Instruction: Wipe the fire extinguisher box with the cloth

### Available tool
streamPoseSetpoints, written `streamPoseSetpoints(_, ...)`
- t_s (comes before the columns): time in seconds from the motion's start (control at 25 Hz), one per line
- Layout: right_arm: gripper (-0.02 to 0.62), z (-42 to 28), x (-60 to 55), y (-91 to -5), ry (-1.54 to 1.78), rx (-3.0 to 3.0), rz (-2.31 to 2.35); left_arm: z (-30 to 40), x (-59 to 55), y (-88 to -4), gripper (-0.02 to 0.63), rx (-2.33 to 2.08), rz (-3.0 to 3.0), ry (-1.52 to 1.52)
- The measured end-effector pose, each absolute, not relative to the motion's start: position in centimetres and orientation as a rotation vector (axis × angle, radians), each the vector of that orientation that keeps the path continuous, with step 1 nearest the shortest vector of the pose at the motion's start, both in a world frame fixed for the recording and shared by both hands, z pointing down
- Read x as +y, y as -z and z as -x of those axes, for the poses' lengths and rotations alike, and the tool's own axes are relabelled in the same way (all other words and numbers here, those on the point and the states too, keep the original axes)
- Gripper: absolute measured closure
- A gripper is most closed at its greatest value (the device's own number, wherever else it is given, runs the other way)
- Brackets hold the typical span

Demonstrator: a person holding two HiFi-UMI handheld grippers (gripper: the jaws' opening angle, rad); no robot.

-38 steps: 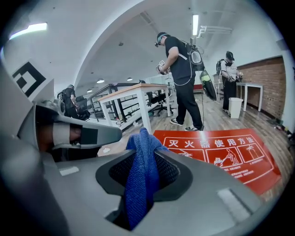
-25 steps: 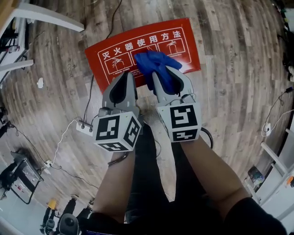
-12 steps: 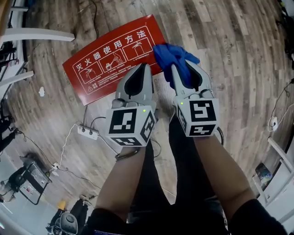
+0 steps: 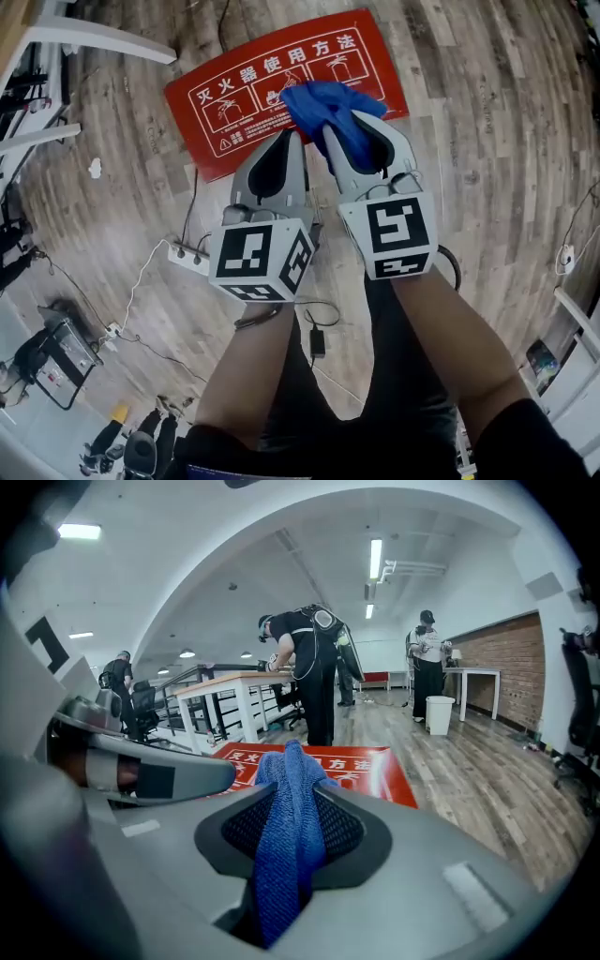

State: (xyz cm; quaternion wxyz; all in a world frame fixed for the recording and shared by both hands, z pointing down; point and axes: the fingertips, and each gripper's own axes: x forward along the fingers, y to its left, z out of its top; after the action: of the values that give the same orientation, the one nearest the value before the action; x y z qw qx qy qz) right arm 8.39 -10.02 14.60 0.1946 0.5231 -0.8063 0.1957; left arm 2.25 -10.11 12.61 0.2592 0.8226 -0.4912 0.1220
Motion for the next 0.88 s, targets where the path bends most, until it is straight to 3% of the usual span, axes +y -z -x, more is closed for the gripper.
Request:
streamPoseSetpoints(0.44,0.476,11.7,-5.0,-15.3,-0.484,-2.323,-1.548,16.7,-7.7,-11.8,0.601,-1.296,-2.393,-0.283)
streamPoseSetpoints(0.88,0.476,12.6,-3.1,-17.3,-0.314,-2.502,-1.569,17.5,-5.2,-14.5,0.601,-1.528,-2.451,-0.098)
